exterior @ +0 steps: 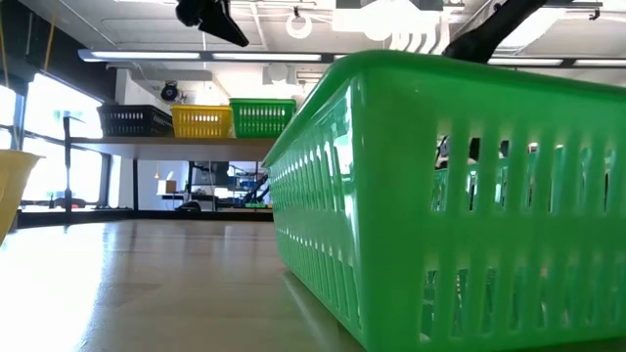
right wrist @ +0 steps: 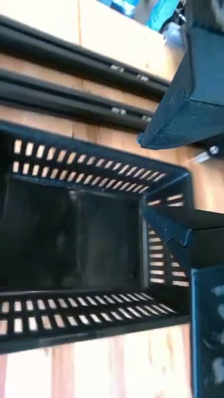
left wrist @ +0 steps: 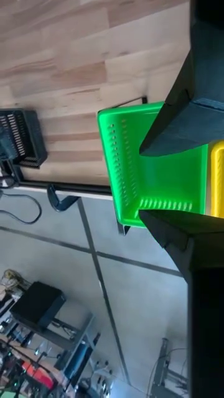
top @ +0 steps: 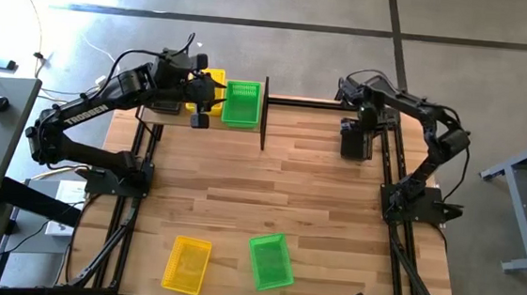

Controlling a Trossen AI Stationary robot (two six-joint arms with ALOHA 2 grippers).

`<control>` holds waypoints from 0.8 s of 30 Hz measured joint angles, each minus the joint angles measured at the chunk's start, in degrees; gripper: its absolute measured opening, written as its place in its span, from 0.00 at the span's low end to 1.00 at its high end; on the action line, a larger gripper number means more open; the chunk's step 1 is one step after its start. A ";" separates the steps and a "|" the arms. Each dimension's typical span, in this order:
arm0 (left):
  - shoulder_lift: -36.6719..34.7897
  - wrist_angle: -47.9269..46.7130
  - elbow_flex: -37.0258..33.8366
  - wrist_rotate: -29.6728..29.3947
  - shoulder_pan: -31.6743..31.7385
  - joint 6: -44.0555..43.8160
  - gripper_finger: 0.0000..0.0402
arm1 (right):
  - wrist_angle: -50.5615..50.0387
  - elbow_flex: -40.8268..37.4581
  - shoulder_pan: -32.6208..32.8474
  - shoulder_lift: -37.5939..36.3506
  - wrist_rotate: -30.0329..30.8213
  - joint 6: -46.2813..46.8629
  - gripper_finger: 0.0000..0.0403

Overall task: Stack baskets on shelf by color
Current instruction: Stack the black basket on top of the black baskets on the shelf

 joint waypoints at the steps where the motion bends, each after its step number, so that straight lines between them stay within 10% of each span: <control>1: 0.00 0.01 0.00 0.00 0.00 0.00 0.34 | 0.92 -0.80 0.00 0.01 0.56 0.09 0.35; 24: 0.00 0.01 0.00 0.21 -0.02 -2.61 0.34 | 13.90 -10.30 -2.42 0.54 7.79 1.49 0.28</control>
